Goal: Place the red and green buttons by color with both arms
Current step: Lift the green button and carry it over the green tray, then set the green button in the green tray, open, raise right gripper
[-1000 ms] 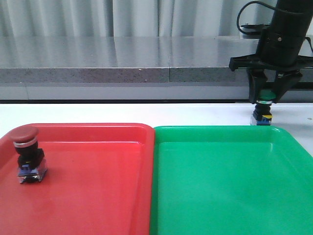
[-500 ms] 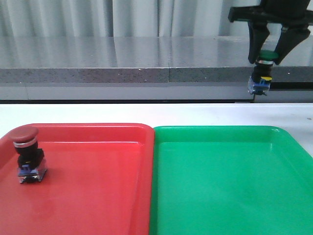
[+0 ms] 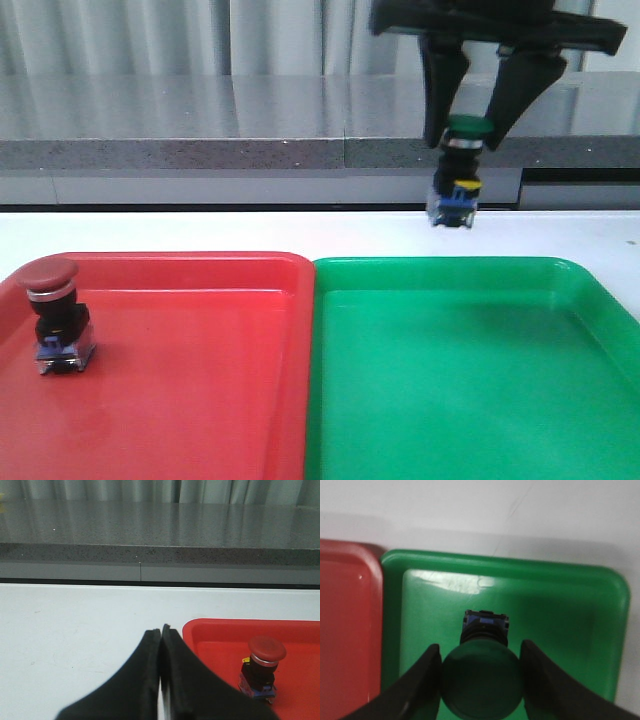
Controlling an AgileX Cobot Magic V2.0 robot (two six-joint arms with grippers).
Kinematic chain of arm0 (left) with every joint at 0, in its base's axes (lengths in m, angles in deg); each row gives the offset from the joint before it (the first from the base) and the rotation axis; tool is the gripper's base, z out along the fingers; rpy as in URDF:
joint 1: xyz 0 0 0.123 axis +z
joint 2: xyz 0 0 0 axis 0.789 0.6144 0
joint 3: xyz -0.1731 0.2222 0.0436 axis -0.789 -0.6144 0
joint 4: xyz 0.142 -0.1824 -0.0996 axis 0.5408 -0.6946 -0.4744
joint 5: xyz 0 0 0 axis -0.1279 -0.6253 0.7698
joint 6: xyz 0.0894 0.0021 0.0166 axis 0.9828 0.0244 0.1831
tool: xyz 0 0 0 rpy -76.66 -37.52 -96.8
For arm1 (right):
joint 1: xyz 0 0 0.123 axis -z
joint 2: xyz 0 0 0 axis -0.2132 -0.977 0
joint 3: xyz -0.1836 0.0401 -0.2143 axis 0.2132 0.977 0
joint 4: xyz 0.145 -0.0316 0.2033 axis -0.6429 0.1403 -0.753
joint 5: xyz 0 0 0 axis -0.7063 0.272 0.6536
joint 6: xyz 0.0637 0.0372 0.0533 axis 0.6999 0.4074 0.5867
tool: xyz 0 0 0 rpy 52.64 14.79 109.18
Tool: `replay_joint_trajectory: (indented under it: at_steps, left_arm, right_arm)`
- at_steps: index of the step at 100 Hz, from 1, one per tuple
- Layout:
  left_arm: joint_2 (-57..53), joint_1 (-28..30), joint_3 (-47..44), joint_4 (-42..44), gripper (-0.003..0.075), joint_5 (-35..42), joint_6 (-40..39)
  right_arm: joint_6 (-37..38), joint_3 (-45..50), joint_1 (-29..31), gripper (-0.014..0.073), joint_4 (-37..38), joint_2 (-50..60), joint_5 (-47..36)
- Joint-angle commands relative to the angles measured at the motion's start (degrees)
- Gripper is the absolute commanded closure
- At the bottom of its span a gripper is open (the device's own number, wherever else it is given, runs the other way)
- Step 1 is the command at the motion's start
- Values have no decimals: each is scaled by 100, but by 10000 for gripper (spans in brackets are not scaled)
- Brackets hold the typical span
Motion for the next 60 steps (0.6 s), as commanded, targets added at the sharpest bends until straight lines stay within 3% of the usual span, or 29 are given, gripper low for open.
replay_joint_trajectory:
  at_steps: [1,33,60]
  left_arm:
    - [-184,2,-66,-28,741,490,-8]
    - [-184,2,-66,-28,741,490,-8]
    - [-184,2,-66,-28,741,490,-8]
  right_arm:
    - [235,143,-248,503,0,301,-379]
    - [293,1138,-437,503,0,198,-1589]
    - [293,1200,-437,497,0,-281,-1501]
